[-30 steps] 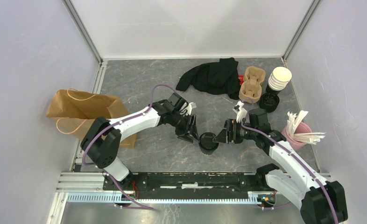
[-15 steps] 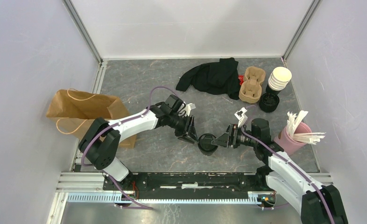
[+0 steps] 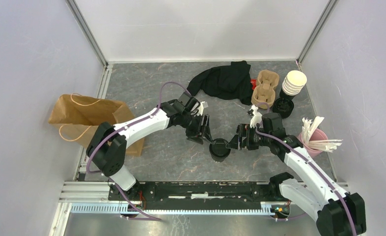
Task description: Pack the takeout coffee
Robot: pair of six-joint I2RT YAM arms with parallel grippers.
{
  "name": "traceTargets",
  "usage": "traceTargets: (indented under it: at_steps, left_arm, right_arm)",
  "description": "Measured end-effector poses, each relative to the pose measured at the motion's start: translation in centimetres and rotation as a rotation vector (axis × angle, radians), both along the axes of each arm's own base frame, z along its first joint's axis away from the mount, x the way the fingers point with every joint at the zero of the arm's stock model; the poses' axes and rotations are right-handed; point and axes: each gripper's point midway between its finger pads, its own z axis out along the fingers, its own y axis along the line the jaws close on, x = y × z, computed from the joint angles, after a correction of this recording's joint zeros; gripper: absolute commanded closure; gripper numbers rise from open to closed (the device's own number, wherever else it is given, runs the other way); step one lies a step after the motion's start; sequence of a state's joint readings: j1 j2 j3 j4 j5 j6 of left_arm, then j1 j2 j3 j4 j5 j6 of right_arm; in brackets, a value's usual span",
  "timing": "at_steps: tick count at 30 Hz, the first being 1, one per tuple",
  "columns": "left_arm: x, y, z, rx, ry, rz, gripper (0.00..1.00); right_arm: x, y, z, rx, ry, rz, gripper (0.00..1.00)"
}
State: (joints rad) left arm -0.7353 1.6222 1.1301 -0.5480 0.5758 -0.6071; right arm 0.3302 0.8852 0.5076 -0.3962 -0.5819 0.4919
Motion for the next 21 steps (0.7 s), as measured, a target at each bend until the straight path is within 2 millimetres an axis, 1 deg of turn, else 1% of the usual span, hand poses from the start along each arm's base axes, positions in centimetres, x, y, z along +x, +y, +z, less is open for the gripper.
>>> traceTargets:
  at_steps: [2,4,6,9,11,14,17,20,21]
  left_arm:
    - [0.3,-0.2,0.5,-0.002,-0.012,0.003,0.32]
    - [0.4,-0.1,0.7,0.002,-0.015,0.007,0.31]
    - [0.4,0.2,0.8,0.019,-0.014,0.013,0.3]
    - [0.5,1.0,1.1,0.062,-0.042,0.025,0.28]
    - [1.0,1.8,1.8,0.09,-0.09,0.043,0.24]
    - [2.1,3.0,4.1,0.106,-0.214,0.096,0.17]
    - [3.0,4.4,8.0,0.069,-0.36,0.166,0.16]
    - [3.4,5.7,11.4,0.025,-0.473,0.228,0.16]
    - [3.5,6.0,12.2,0.016,-0.498,0.243,0.16]
  right_arm:
    - [0.0,-0.3,0.5,-0.029,0.004,-0.006,0.06]
    - [0.2,-0.4,1.4,-0.052,-0.008,-0.007,0.03]
    - [0.5,-0.3,2.7,-0.068,-0.034,-0.002,0.03]
    - [0.4,0.4,4.4,-0.092,-0.066,0.027,0.03]
    - [0.2,1.5,5.4,-0.125,-0.088,0.065,0.03]
    - [-0.5,3.4,6.4,-0.209,-0.113,0.126,0.03]
    - [-1.1,5.5,6.7,-0.315,-0.137,0.183,0.02]
    - [-1.6,7.1,6.5,-0.448,-0.158,0.213,0.02]
    - [-1.6,7.5,6.3,-0.49,-0.166,0.219,0.02]
